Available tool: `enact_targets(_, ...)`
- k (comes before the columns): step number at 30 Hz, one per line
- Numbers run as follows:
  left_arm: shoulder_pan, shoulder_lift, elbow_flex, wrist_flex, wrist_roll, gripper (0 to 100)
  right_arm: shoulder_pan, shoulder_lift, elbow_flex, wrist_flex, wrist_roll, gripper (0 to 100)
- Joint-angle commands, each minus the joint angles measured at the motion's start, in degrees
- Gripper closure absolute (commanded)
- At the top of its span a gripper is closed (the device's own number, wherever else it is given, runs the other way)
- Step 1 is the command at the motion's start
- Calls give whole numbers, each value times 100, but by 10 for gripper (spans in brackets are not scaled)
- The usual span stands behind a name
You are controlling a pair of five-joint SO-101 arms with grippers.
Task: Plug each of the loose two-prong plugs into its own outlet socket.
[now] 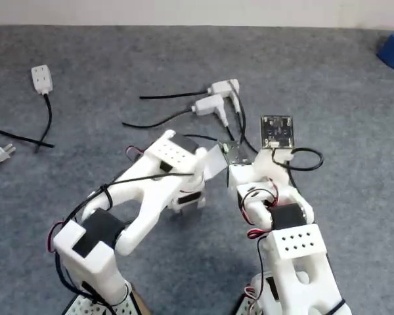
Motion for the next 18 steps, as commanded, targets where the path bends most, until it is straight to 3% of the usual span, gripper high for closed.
enact_targets(1, 224, -171, 374, -519, -114, 995, 66, -57, -119, 4, -62, 992)
enact_targets(6, 1042, -198, 391, -563, -97, 995, 75, -57, -119, 4, -70, 992)
enact_targets(10, 1499, -207, 400, -563, 422, 995, 84, -31, -127, 4, -70, 992)
enact_targets(18, 1710, -277, 637, -589, 774, 995, 92, -22, -127, 4, -53, 992)
